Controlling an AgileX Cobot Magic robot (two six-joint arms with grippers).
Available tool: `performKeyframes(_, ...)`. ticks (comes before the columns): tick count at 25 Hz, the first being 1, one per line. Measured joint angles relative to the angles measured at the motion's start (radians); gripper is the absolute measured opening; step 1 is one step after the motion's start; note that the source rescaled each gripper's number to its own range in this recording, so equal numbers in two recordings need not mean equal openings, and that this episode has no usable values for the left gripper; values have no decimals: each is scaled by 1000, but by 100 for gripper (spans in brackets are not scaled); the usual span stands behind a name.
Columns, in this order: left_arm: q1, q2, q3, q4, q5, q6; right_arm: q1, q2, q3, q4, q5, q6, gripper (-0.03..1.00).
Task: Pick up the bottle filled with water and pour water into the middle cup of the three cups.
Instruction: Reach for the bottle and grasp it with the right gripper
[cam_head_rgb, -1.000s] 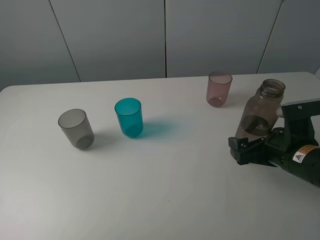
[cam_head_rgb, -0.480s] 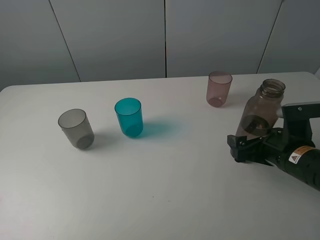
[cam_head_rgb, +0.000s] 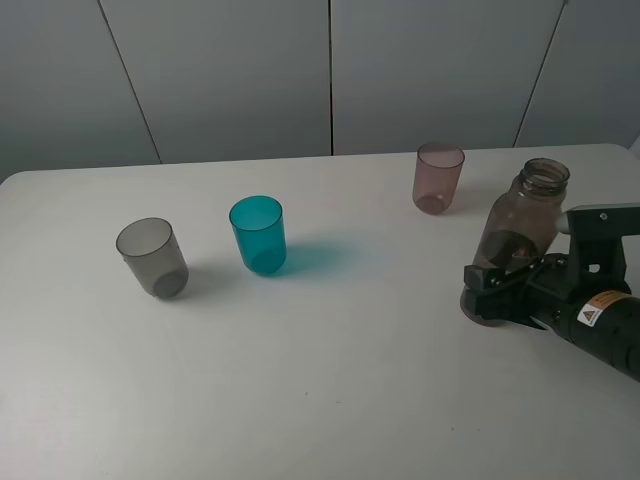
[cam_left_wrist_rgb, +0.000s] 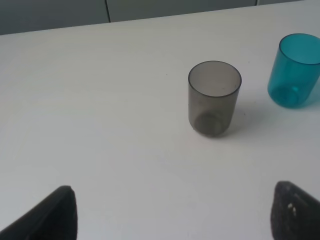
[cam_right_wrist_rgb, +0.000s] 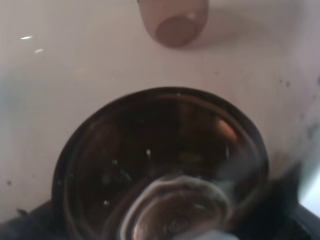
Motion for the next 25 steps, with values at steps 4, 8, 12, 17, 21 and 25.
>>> performKeyframes(4, 0, 0, 0, 0, 0, 0, 0, 0, -2, 0, 0, 2, 33)
performKeyframes(8, 0, 0, 0, 0, 0, 0, 0, 2, -4, 0, -4, 2, 33)
performKeyframes(12, 0, 0, 0, 0, 0, 0, 0, 2, -4, 0, -4, 2, 32)
performKeyframes(17, 0, 0, 0, 0, 0, 0, 0, 2, -4, 2, -4, 0, 25)
performKeyframes(21, 0, 0, 0, 0, 0, 0, 0, 4, -4, 2, -6, -2, 25)
performKeyframes(25, 0, 0, 0, 0, 0, 0, 0, 4, -4, 2, -6, -2, 25)
